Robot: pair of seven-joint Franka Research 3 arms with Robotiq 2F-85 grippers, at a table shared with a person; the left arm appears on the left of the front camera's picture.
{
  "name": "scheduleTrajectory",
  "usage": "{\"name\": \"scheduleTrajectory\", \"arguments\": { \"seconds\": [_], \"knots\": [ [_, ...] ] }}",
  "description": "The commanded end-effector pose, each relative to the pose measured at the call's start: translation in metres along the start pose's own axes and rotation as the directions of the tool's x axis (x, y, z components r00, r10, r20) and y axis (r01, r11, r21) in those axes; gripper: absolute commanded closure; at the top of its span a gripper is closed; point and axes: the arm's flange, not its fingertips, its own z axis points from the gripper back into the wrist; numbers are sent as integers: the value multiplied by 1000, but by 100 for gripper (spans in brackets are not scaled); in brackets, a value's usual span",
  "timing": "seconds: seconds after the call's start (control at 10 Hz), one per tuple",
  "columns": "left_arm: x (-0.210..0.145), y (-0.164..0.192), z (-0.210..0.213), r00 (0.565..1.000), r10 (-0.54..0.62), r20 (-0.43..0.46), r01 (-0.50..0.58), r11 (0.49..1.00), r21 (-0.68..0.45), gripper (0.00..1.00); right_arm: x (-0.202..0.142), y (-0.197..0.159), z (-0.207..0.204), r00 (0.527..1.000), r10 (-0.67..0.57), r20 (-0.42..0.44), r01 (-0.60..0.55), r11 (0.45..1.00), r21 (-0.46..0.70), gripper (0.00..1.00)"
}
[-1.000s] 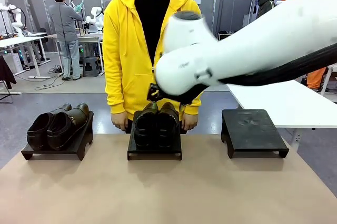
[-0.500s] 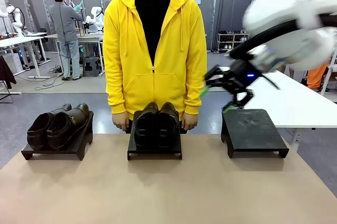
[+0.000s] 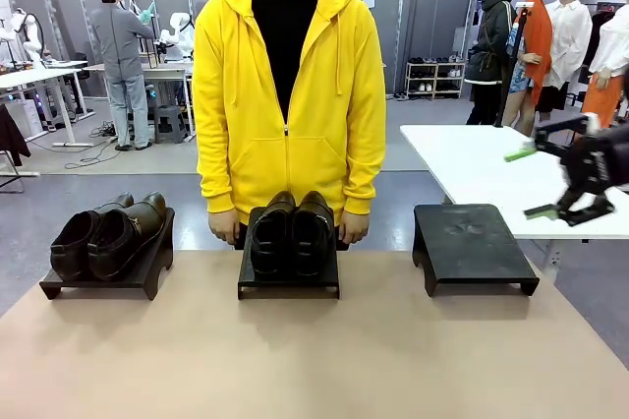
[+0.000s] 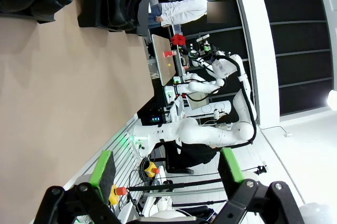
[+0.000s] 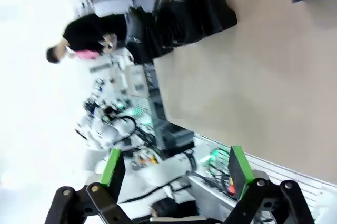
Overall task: Place the shoes on the stand as instructed by the person.
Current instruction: Pick up another pair of Shoes and place it on the Shoes Stand indicated by the person.
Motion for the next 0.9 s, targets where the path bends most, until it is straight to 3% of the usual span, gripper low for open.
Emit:
{"name": "scheduleTrajectory", "arguments": {
  "seconds": [0.0, 0.2, 0.3, 0.7, 0.8],
  "knots": [
    [-2, -2, -3, 1000, -14, 10, 14, 1000, 0, 0, -29, -25, 14, 989, -79, 129, 69, 994, 81, 0],
    [-2, -2, -3, 1000, -14, 10, 14, 1000, 0, 0, -59, -57, 47, 951, -179, 254, 156, 982, 110, 0],
    [-2, -2, -3, 1000, -14, 10, 14, 1000, 0, 0, -72, -74, 64, 942, -199, 270, 161, 975, 155, 0],
    [-2, -2, -3, 1000, -14, 10, 14, 1000, 0, 0, -86, -65, 65, 847, -284, 449, 279, 957, 78, 0],
    [-2, -2, -3, 1000, -14, 10, 14, 1000, 0, 0, -76, -78, 91, 907, -226, 356, 189, 973, 136, 0]
  ]
}}
